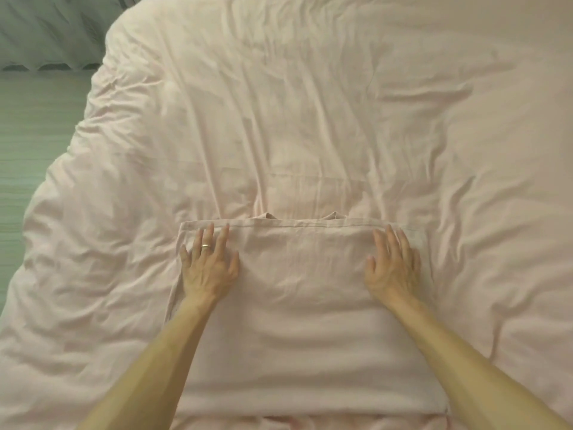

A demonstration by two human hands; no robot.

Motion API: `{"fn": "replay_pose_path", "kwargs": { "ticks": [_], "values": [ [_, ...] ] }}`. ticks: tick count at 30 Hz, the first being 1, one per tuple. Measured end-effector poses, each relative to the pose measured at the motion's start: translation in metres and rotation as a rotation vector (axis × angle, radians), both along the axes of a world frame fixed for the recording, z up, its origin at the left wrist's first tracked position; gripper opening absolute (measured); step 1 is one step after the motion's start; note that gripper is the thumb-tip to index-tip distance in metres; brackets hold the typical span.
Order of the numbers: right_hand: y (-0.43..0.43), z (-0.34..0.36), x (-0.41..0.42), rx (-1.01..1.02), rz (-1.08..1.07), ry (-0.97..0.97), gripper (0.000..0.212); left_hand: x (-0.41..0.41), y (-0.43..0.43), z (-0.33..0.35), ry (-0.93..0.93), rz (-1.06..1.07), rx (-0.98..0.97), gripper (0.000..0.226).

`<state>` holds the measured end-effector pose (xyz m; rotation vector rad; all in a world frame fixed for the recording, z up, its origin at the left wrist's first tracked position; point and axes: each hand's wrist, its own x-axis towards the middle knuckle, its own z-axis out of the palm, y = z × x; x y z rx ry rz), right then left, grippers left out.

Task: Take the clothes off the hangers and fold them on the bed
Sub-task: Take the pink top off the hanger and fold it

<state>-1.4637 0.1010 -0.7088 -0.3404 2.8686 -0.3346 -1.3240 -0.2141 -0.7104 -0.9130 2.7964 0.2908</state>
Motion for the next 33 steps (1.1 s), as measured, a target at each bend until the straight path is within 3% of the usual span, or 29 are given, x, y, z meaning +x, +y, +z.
{"fn": "replay_pose_path", "kwargs": {
  "ticks": [4, 8, 13, 18, 20, 23, 29, 33],
  "values": [
    [-0.021, 0.002, -0.057, 0.058, 0.008, -0.026, 0.058, -0.039, -0.028, 0.009, -0.031, -0.051, -0.044, 0.052],
    [-0.014, 0.003, -0.086, 0.180, 0.084, -0.014, 0.031, -0.055, -0.046, 0.007, -0.078, -0.106, -0.072, 0.032],
    [-0.006, -0.003, -0.092, 0.063, 0.088, 0.256, 0.027, -0.055, -0.054, 0.002, 0.127, 0.042, -0.053, 0.021],
    [-0.008, -0.014, -0.079, 0.023, -0.004, 0.256, 0.025, -0.047, -0.046, -0.017, 0.139, 0.042, -0.060, 0.027],
    [-0.015, -0.015, -0.062, -0.016, -0.066, 0.281, 0.038, -0.042, -0.035, -0.024, 0.122, -0.004, -0.077, 0.050],
    [-0.027, -0.021, -0.003, -0.112, -0.033, 0.356, 0.053, -0.024, 0.018, -0.024, 0.223, -0.103, -0.049, 0.064],
    [-0.009, -0.042, 0.167, -0.073, 0.183, 0.104, 0.059, 0.077, 0.141, -0.048, 0.070, -0.225, 0.145, 0.064],
    [0.076, -0.048, 0.208, 0.055, 0.051, 0.130, 0.056, 0.131, 0.149, -0.050, -0.005, -0.202, 0.091, 0.064]
  ]
}}
